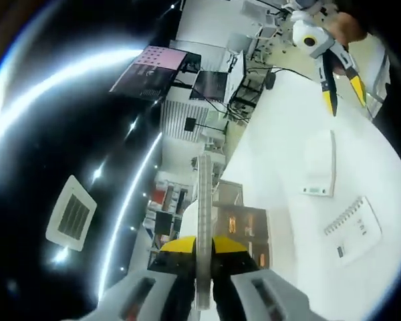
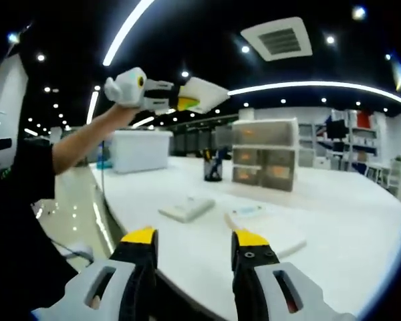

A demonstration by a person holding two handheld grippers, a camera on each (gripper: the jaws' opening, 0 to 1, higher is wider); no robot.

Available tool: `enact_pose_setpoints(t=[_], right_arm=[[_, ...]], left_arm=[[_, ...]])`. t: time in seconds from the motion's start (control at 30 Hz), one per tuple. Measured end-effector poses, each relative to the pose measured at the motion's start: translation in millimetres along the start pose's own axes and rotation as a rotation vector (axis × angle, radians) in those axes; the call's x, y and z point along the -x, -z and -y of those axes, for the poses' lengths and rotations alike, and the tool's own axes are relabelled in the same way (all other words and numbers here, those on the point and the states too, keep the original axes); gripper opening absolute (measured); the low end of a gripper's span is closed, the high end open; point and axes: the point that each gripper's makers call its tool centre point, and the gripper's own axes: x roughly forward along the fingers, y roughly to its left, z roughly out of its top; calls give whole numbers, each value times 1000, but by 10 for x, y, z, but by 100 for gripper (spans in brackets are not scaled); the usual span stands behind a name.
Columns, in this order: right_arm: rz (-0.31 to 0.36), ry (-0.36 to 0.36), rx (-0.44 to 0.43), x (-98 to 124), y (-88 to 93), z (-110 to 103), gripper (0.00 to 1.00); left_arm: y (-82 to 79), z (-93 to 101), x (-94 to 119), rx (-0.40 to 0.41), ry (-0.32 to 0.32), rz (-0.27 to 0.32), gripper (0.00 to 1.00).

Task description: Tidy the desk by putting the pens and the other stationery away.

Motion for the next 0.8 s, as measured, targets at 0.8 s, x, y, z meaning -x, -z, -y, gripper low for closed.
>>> enact_pose_setpoints(t=[0.8], right_arm=[[-15,-27,-12,87,116,-27,44]], left_arm=[[106,-187,-899,78,233,-70,8]])
